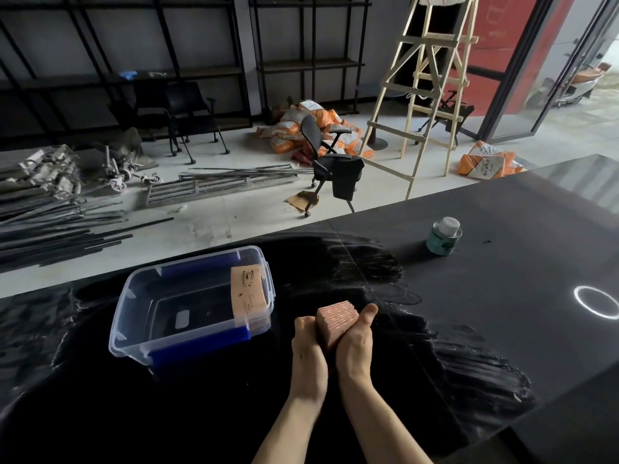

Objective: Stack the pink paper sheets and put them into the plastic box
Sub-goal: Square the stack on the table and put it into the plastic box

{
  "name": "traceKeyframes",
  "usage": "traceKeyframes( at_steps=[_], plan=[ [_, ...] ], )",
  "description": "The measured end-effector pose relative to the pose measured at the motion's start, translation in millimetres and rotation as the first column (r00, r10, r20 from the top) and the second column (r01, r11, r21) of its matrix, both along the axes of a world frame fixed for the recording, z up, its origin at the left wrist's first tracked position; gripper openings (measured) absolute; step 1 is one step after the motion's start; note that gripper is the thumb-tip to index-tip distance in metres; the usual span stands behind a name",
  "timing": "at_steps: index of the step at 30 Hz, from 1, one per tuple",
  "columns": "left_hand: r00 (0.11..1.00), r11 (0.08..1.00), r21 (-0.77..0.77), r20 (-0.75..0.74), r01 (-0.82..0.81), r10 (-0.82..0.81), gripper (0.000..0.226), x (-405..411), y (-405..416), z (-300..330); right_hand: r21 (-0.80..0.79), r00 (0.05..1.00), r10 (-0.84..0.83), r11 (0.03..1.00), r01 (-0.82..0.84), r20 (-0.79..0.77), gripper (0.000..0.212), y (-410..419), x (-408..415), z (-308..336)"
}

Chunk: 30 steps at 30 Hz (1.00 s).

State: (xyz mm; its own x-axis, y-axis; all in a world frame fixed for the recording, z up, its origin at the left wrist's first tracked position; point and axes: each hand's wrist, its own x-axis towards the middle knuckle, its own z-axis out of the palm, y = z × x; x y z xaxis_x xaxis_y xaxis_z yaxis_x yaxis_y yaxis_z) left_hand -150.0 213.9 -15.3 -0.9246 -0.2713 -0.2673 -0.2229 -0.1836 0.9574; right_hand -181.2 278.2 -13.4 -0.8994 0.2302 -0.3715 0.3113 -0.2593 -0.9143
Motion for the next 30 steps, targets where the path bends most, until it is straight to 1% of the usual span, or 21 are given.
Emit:
traceKeyframes(
  at_steps=[1,3,4,5,7,8,9,11,12,14,16,18,20,22,24,26,27,28,29,30],
  plan=[
    [0.998,0.997,-0.057,-0.025,0.061,-0.062,0.061,6.2,-3.2,0.9,-0.017,0.998,-0.040,0.999,0.040,0.038,0.091,1.6,-2.0,1.7],
    [0.985,0.982,-0.117,-0.077,0.146,-0.156,0.034,20.7,-14.7,2.6,-0.077,0.987,-0.108,0.990,0.118,0.122,0.089,4.6,-4.8,3.8],
    [0.974,0.970,-0.157,-0.096,0.187,-0.204,0.030,26.2,-21.8,4.1,-0.116,0.978,-0.136,0.981,0.156,0.161,0.087,5.4,-5.1,5.9],
    [0.963,0.948,-0.231,-0.099,0.221,-0.249,0.040,30.9,-30.1,3.9,-0.149,0.969,-0.152,0.972,0.183,0.196,0.084,5.3,-4.6,9.3],
    [0.938,0.868,-0.418,-0.090,0.268,-0.333,0.063,38.9,-43.9,4.8,-0.200,0.952,-0.152,0.957,0.208,0.265,0.079,1.8,-2.3,17.7],
    [0.933,0.824,-0.502,-0.086,0.263,-0.350,0.069,42.5,-48.8,6.9,-0.213,0.945,-0.145,0.954,0.212,0.293,0.075,-1.2,0.2,22.6],
    [0.936,0.789,-0.568,-0.088,0.234,-0.342,0.070,45.5,-53.1,10.3,-0.221,0.944,-0.127,0.955,0.199,0.303,0.072,-5.1,2.2,25.8],
    [0.951,0.741,-0.650,-0.093,0.165,-0.294,0.060,50.7,-63.7,18.1,-0.229,0.948,-0.079,0.961,0.155,0.308,0.068,-13.3,8.4,30.0],
    [0.956,0.726,-0.670,-0.086,0.153,-0.281,0.055,54.4,-71.3,21.5,-0.225,0.954,-0.043,0.968,0.113,0.296,0.069,-17.4,12.0,29.0],
    [0.956,0.685,-0.712,-0.068,0.153,-0.285,0.053,64.7,-92.9,26.5,-0.198,0.975,0.018,0.980,0.027,0.221,0.073,-24.0,20.4,24.4],
    [0.951,0.606,-0.774,-0.018,0.183,-0.310,0.054,75.7,-118.2,31.4,-0.087,0.996,0.059,0.995,-0.053,0.072,0.073,-28.9,26.7,14.6],
    [0.943,0.535,-0.810,0.063,0.240,-0.328,0.054,84.2,-142.4,35.2,0.064,0.986,0.140,0.989,-0.135,-0.090,0.061,-38.5,34.6,11.6],
    [0.936,0.463,-0.841,0.130,0.279,-0.328,0.053,90.3,-161.5,37.4,0.202,0.937,0.280,0.950,-0.238,-0.208,0.044,-55.2,44.4,8.4],
    [0.933,0.395,-0.871,0.170,0.293,-0.317,0.054,95.0,-174.3,38.9,0.281,0.888,0.385,0.907,-0.313,-0.252,0.028,-73.7,56.2,1.8],
    [0.930,0.361,-0.878,0.210,0.315,-0.302,0.057,99.4,-184.3,38.6,0.353,0.860,0.444,0.869,-0.346,-0.251,0.019,-88.2,66.2,-7.6],
    [0.932,0.369,-0.871,0.230,0.325,-0.279,0.059,104.9,-191.5,33.9,0.422,0.847,0.482,0.831,-0.362,-0.222,0.019,-97.2,72.7,-15.8],
    [0.936,0.402,-0.857,0.229,0.323,-0.266,0.059,107.9,-193.4,29.0,0.439,0.845,0.492,0.820,-0.368,-0.209,0.021,-99.5,74.2,-16.7],
    [0.943,0.458,-0.832,0.213,0.312,-0.255,0.059,111.3,-193.9,22.7,0.447,0.844,0.496,0.814,-0.371,-0.205,0.022,-101.0,74.6,-17.2],
    [0.954,0.538,-0.794,0.177,0.283,-0.240,0.058,115.1,-193.4,14.9,0.455,0.842,0.499,0.811,-0.369,-0.207,0.023,-101.4,74.7,-16.9],
    [0.971,0.641,-0.734,0.113,0.225,-0.211,0.055,118.5,-190.9,7.1,0.465,0.840,0.501,0.806,-0.366,-0.209,0.024,-101.2,74.7,-16.9]
  ],
)
